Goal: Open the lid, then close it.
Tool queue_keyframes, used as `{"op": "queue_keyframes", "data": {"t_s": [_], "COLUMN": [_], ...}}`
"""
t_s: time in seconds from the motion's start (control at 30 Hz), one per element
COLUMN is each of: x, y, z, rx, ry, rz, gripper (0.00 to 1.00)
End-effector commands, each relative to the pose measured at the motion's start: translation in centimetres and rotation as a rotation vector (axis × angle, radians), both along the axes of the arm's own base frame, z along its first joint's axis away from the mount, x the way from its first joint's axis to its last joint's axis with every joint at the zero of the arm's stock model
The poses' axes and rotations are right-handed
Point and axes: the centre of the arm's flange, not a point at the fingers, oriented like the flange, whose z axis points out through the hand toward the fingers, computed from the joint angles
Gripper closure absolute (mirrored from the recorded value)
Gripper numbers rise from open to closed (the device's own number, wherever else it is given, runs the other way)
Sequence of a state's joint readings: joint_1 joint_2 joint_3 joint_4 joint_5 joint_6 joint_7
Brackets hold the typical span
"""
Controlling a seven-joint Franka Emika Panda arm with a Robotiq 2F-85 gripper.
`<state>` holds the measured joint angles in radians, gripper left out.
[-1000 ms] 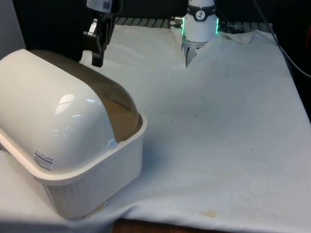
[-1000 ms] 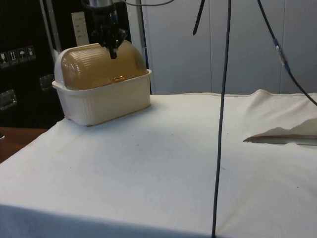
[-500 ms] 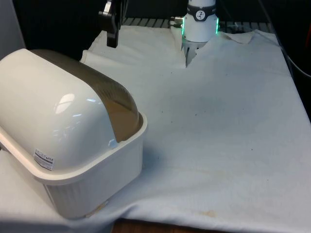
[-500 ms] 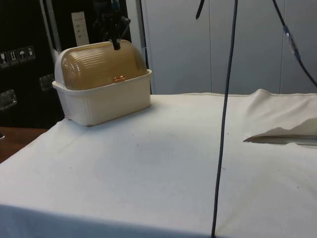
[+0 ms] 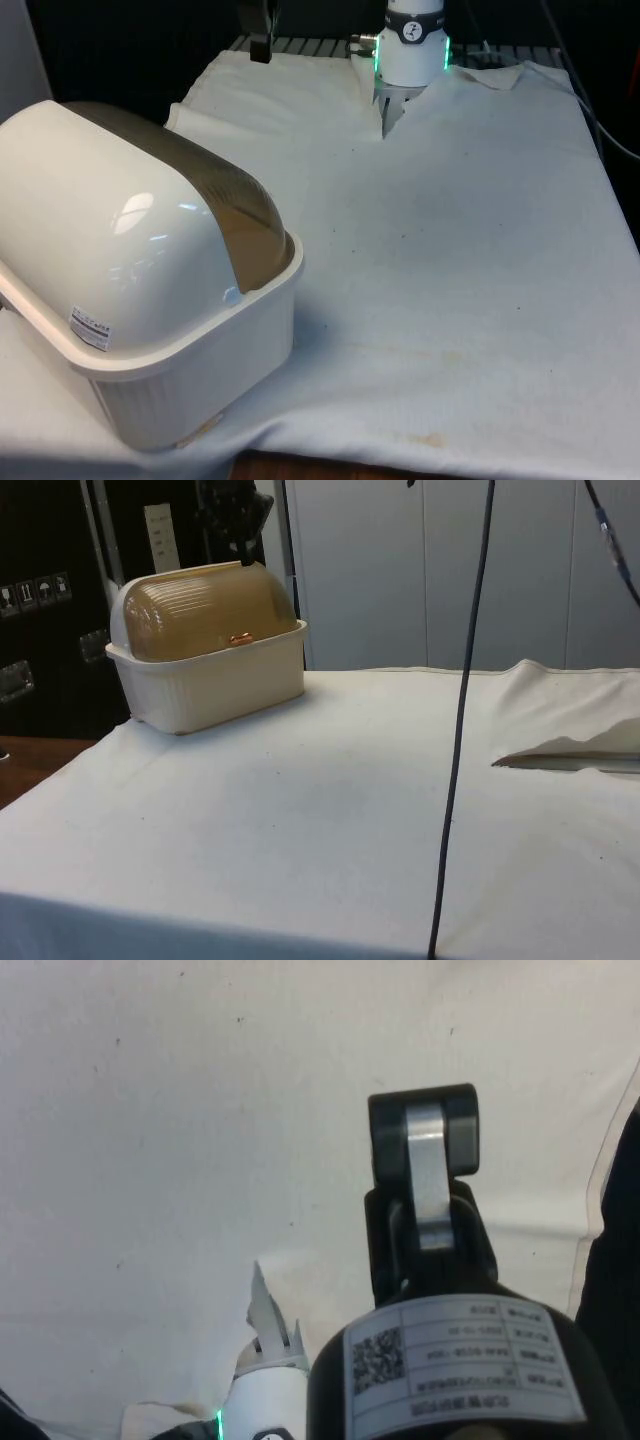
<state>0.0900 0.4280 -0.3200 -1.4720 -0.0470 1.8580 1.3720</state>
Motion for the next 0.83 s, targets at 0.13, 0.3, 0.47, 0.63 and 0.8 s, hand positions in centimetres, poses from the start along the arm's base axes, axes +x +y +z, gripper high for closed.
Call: {"op": "queue_keyframes", "data": {"t_s": [0.13,0.3,0.47,0.63,0.8], "x": [-1.2,-2.0,-2.9,-3.4,-3.6], "y": [1.0,1.6,2.2,2.3,2.2], "z": [0.6,0.8,0.9,0.8,0.7], "rx": [0.013,0.028,0.041,0.05,0.056], "ry": [-0.006,-0.004,-0.006,-0.008,0.012], "rz": [0.003,0.01,0.018,0.021,0.028], "gripper": [1.0,1.0,1.0,1.0,1.0]}}
